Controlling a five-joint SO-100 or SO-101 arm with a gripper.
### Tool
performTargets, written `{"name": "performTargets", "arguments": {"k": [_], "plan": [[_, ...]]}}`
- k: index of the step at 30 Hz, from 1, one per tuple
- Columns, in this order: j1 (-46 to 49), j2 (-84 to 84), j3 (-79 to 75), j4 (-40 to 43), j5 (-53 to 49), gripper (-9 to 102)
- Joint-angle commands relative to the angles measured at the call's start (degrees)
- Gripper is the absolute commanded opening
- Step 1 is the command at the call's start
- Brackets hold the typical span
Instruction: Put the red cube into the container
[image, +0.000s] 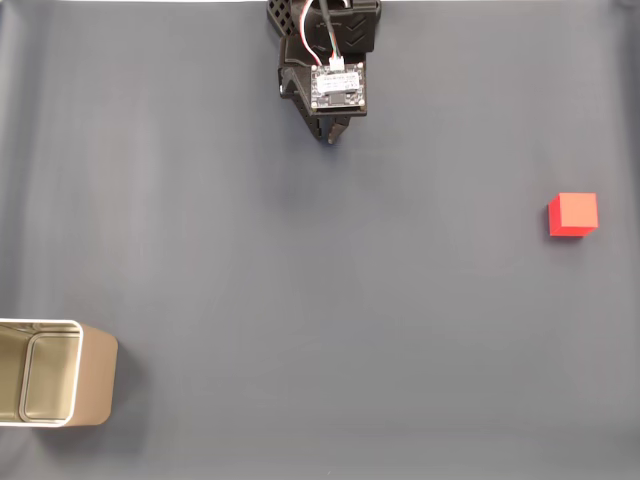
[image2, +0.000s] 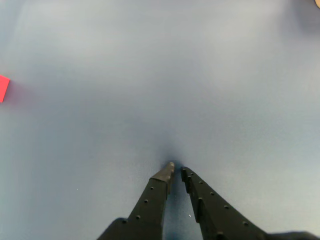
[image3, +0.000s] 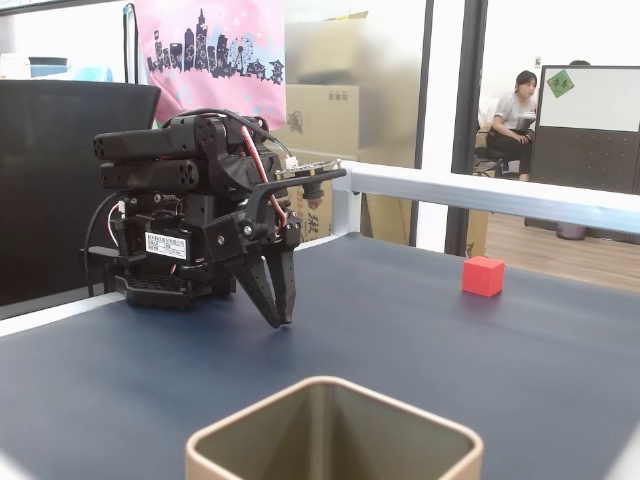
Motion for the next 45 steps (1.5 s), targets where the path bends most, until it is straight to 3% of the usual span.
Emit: {"name": "performTargets", "arguments": {"k": [1,36,45], "plan": [[-0.09,4.83,0.62,0.70,-0.97,1],[-0.44,4.83,0.62,1.05,-2.55,0],[0.09,0.44,-0.44,-15.38,-2.02,0]]}}
